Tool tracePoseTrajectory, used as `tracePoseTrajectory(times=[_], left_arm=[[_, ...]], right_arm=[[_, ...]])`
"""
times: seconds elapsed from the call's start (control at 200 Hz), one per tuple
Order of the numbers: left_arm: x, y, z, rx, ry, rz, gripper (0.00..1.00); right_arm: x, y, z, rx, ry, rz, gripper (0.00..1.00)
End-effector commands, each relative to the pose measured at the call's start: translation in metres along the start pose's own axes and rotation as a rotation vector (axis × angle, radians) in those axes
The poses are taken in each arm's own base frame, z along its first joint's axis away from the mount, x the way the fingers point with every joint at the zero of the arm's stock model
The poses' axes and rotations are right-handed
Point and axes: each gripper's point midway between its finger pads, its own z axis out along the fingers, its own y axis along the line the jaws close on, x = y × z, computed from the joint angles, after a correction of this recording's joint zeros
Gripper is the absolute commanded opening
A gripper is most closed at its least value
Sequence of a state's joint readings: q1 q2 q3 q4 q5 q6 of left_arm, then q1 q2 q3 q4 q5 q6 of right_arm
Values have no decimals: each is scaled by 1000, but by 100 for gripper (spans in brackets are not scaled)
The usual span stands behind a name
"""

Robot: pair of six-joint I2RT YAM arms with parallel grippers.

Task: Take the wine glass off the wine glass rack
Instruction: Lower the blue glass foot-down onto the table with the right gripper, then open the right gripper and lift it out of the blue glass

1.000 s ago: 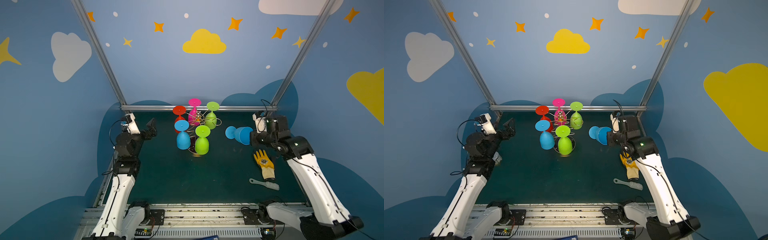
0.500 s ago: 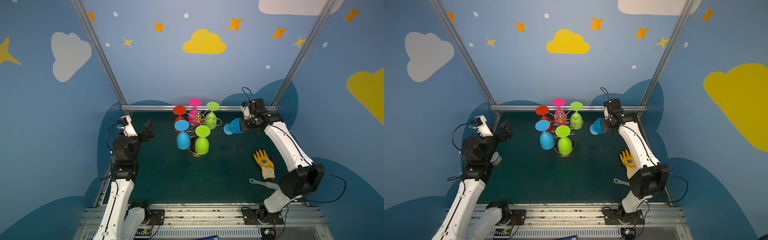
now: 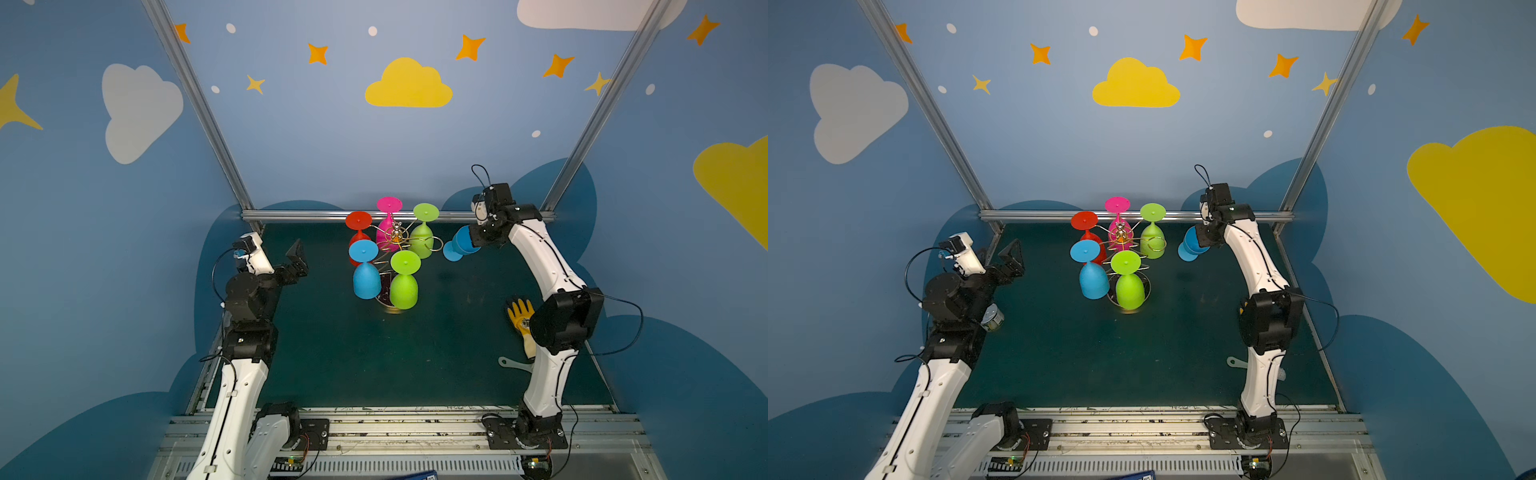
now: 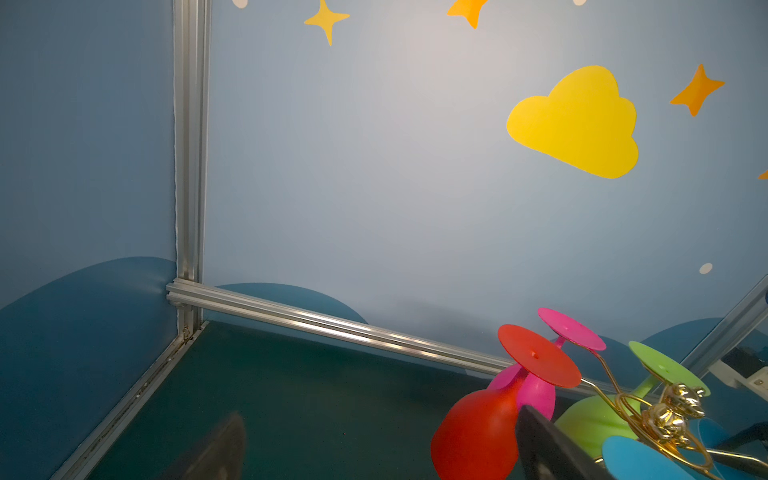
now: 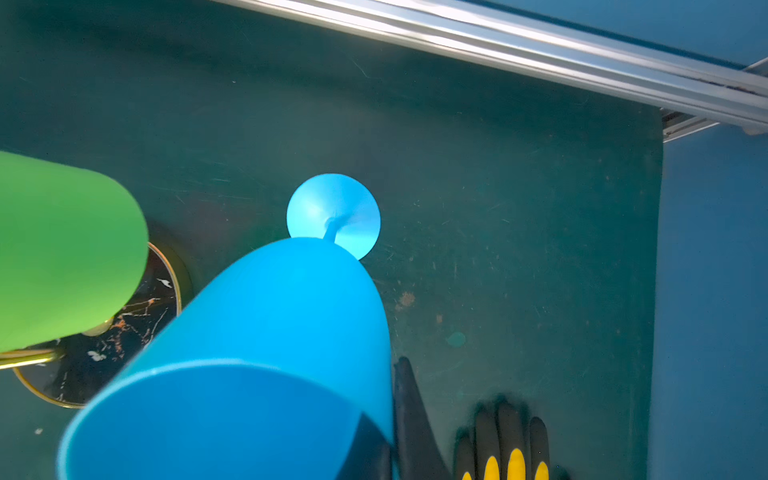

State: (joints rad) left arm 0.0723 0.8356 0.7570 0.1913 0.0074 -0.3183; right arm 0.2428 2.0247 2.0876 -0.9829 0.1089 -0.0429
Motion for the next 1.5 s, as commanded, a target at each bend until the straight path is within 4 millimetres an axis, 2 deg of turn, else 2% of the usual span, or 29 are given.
tracePoseTrajectory(times=[0.0,0.165,0.34,0.711,0.941,1.176,1.497], left_arm=[[-2,4,-3,-17,-11,11,100],[-2,6,-2,-21,-10,9,100],[-3,8,-3,-29,-13,12,100],[-2,10,-1,-31,-7,1,100],[-1,11,-1,-34,-7,-2,100],[-1,12,-1,-37,-6,-4,100],[0,12,-1,-38,-6,-6,100]], right_arm=[[1,1,7,-5,33,-7,0],[-9,3,20,-5,27,-3,0],[-6,4,38,-2,73,-15,0],[-4,7,50,-13,97,-18,2],[-1,11,54,-29,111,-15,13],[-1,13,54,-46,110,-8,21],[-22,12,36,-76,24,35,39]])
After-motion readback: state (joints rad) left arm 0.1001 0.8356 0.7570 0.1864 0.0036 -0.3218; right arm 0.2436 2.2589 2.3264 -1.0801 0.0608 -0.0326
